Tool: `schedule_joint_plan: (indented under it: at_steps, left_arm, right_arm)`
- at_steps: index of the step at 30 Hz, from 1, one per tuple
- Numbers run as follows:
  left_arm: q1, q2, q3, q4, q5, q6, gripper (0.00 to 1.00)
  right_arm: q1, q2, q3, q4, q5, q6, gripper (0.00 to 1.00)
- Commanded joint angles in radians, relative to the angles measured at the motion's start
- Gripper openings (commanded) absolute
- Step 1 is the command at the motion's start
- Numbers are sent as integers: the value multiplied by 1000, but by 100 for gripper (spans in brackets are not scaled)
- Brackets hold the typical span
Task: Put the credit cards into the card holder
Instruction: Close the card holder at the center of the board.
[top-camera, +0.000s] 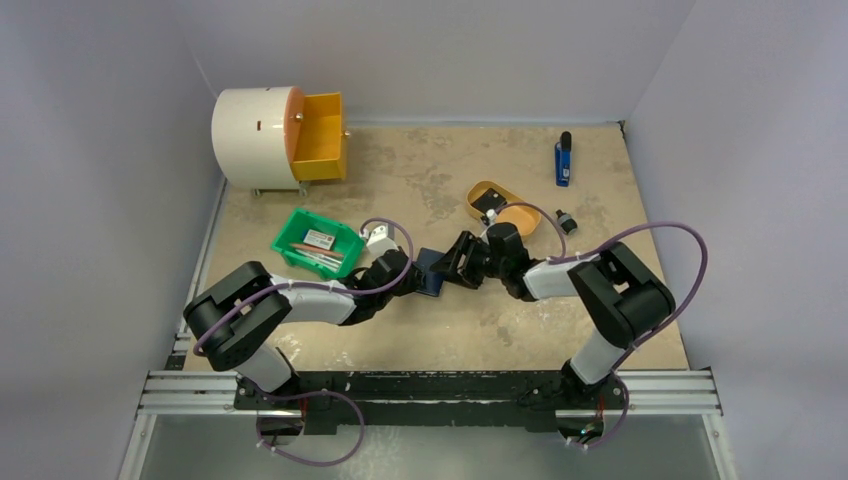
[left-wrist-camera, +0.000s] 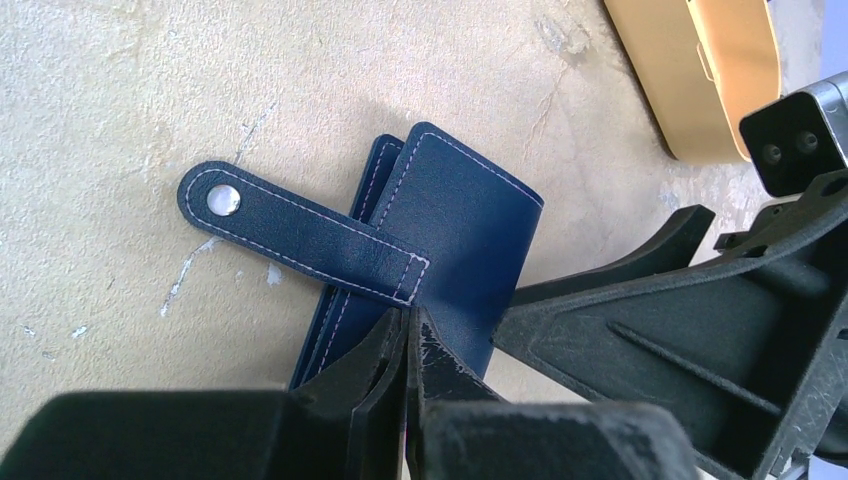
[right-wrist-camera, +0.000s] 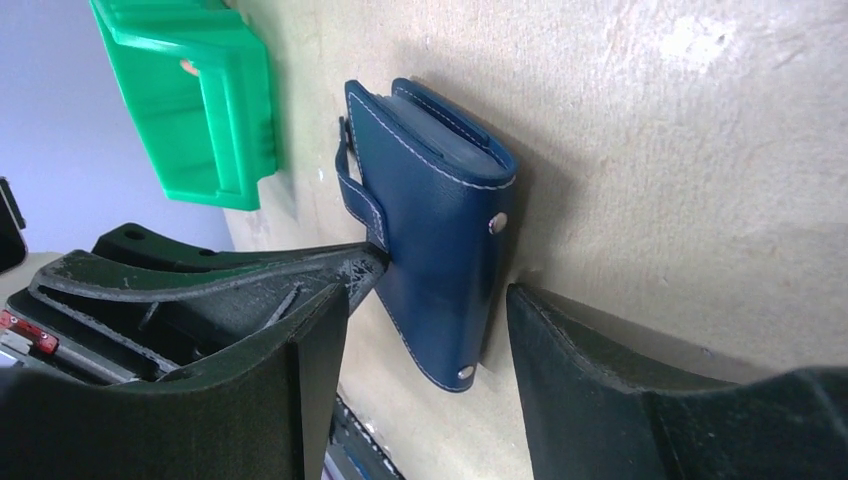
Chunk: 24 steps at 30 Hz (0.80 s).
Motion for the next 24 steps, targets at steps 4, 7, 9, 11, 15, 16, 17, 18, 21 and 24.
schedule_joint_plan:
  at_steps: [4, 7, 9, 11, 15, 16, 17, 18, 21, 24]
  left_arm:
    - [9, 49, -25, -135, -40, -5, 0]
    - [9, 56, -23, -138, -39, -7, 0]
    - [10, 61, -23, -140, -40, -11, 0]
    - [10, 67, -24, -144, -41, -16, 0]
    - [14, 82, -25, -145, -37, -27, 0]
    - [15, 82, -24, -143, -34, -28, 0]
    - [15, 82, -25, -143, -33, -27, 0]
    - [15, 77, -23, -143, -34, -26, 0]
    - [16, 46, -23, -152, -47, -12, 0]
    - [16, -5, -17, -175, -65, 13, 1]
  right_arm:
    - [-2, 84, 29, 80, -42, 18, 60]
    - [-1, 101, 27, 128, -51, 33, 58]
    - [-1, 106, 18, 155, -62, 42, 58]
    - [-2, 108, 3, 195, -74, 58, 57]
    - [-2, 138, -27, 335, -105, 97, 50]
    - [-2, 149, -32, 375, -112, 108, 46]
    - [-1, 158, -35, 412, -118, 116, 41]
    - [-1, 165, -33, 418, -122, 119, 38]
    - [-1, 170, -12, 353, -123, 98, 31]
    - [-1, 167, 13, 263, -120, 65, 30]
